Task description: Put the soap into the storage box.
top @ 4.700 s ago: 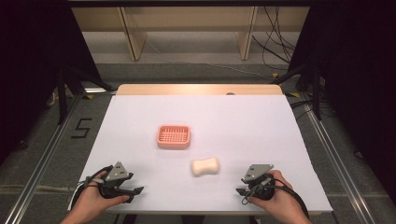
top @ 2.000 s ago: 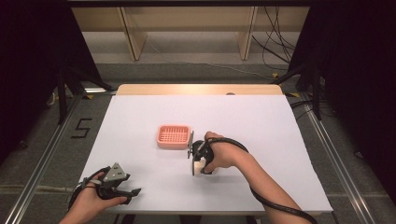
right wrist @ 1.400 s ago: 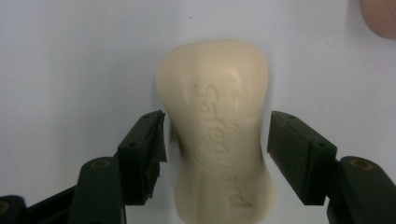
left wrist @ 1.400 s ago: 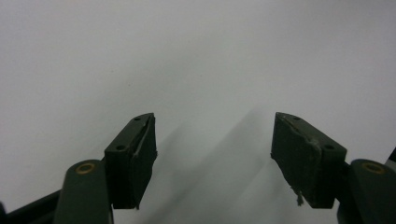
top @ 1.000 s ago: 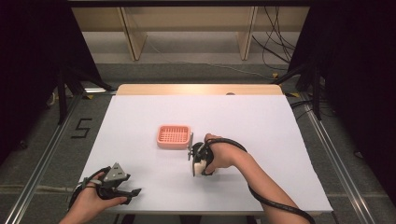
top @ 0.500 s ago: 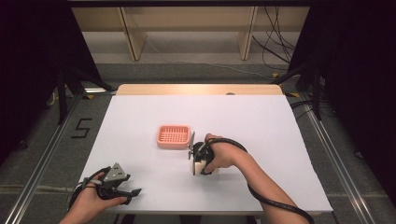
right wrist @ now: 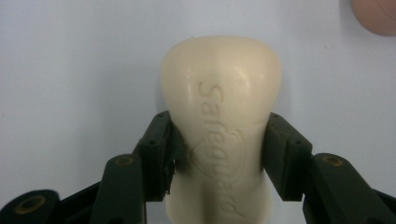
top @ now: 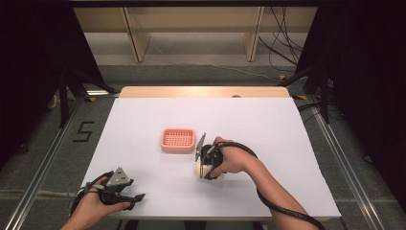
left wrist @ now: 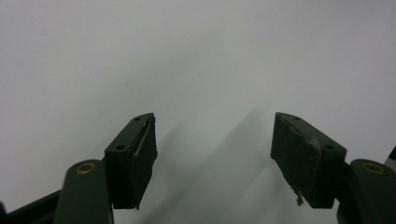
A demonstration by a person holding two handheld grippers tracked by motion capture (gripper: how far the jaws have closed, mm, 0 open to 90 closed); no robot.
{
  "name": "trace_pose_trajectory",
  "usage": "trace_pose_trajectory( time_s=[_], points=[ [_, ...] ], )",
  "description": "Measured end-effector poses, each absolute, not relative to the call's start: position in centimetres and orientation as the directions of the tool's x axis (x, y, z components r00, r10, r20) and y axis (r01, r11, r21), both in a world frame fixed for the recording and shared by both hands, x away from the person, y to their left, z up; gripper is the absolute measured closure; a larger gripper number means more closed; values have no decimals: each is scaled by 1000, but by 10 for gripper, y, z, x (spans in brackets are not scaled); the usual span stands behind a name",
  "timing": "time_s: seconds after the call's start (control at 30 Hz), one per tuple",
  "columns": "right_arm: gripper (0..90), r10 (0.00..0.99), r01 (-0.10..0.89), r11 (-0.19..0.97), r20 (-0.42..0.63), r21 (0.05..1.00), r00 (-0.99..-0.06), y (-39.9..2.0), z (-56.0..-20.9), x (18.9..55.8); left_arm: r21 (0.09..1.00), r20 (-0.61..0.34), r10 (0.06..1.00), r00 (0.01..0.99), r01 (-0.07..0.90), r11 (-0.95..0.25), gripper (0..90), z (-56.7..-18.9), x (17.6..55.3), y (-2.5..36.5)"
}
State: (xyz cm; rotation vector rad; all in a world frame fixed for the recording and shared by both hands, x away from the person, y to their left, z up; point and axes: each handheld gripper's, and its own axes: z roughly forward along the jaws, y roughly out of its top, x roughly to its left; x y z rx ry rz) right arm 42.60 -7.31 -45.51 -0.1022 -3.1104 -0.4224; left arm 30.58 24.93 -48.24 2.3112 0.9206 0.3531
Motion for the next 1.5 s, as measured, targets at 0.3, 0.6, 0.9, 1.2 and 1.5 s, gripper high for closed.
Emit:
trace_pose_trajectory(
  time_s=[0.3,0.6,0.9,1.2,1.5],
  points=[
    [501,142,149,935,44,323,-989,-80,-452,421,640,14,691,723,524,-562,309,-483,305,249],
    [503,173,179,918,49,355,-984,-84,-448,421,640,13,692,722,526,-560,309,-484,306,249],
    [504,194,201,878,60,434,-979,-89,-443,423,640,6,693,721,530,-556,308,-484,306,248],
    [504,208,212,848,62,486,-976,-92,-435,424,629,12,690,724,531,-568,309,-484,306,249],
    [504,245,230,826,41,515,-969,-96,-432,427,635,9,691,723,529,-563,309,-484,306,249]
  ],
)
